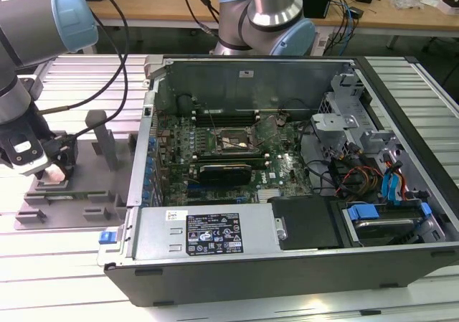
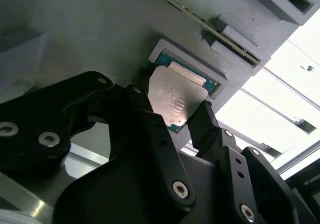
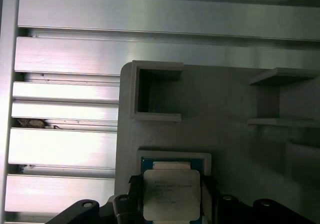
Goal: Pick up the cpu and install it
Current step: 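Pick up the cpu and move it towards the insertion slot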
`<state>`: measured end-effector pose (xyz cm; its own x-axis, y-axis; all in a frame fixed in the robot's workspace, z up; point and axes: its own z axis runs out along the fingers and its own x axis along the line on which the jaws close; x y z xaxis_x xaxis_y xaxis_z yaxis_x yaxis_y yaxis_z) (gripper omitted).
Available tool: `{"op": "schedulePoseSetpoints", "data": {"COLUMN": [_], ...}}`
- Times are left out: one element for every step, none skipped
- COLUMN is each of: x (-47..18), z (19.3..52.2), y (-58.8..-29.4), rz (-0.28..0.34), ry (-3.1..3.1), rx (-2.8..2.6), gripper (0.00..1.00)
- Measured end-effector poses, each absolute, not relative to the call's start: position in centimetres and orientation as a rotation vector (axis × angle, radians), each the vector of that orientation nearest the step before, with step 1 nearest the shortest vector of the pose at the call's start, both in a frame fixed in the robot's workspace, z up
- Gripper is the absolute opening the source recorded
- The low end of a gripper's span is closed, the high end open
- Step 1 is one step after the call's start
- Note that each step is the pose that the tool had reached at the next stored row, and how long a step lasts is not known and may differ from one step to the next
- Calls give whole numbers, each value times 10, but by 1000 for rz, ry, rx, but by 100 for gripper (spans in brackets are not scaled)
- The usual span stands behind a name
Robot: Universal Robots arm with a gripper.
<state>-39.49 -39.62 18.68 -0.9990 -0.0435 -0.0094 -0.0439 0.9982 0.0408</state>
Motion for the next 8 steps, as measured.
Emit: {"op": "schedulePoseSetpoints", "data": {"x": [-395,-395,-395,-395,-395,-395,-395,-395], "z": [187,187,187,187,187,187,188,189], "y": [-396,-396,-396,-396,-396,-396,-396,-396], "rz": [64,64,64,64,64,64,64,64], "ry": [3132,3132,3131,3131,3131,3131,3131,3131], "rx": [-68,-69,-69,-68,-69,-69,-69,-68], "gripper": [55,55,55,55,62,62,62,62]}}
